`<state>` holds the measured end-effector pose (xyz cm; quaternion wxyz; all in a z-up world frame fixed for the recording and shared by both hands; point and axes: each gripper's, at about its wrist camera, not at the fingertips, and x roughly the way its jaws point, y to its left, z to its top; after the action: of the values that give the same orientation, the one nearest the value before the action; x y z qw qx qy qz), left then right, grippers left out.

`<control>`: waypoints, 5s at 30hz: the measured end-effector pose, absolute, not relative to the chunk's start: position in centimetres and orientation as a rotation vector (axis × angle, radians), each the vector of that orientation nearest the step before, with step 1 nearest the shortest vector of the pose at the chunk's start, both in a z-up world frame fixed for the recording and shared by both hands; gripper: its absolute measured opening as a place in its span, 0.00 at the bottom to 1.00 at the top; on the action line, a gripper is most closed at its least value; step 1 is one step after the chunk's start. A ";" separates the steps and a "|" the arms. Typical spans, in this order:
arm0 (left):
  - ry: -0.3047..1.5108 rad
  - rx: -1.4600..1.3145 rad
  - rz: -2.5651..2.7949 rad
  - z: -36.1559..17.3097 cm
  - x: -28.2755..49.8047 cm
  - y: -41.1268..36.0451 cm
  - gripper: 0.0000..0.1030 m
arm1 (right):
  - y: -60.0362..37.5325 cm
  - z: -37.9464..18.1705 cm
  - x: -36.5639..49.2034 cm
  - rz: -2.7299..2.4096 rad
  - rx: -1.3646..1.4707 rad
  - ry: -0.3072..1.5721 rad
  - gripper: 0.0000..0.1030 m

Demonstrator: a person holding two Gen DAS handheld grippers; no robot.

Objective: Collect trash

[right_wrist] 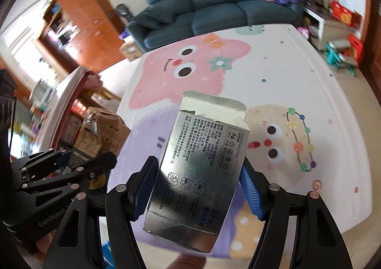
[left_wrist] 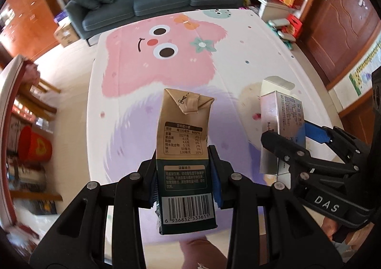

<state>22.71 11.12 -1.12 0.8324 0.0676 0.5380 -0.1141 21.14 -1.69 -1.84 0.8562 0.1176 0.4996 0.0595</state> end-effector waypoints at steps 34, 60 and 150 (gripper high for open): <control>1.332 0.001 -0.171 -20.5 0.3 0.4 0.30 | -13.1 -21.3 -2.5 0.075 0.169 1.334 0.65; 1.321 0.060 -0.306 -46.8 3.2 -4.3 0.42 | -21.4 -49.0 -4.9 -0.027 0.419 1.353 0.68; 0.921 0.019 -0.002 3.1 3.0 0.6 0.77 | -13.5 5.4 1.5 -0.037 0.067 0.977 0.85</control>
<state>2.95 0.59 3.13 0.8958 0.0091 0.4444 -0.0007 1.54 -13.54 5.43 0.8823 0.0322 0.4693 -0.0178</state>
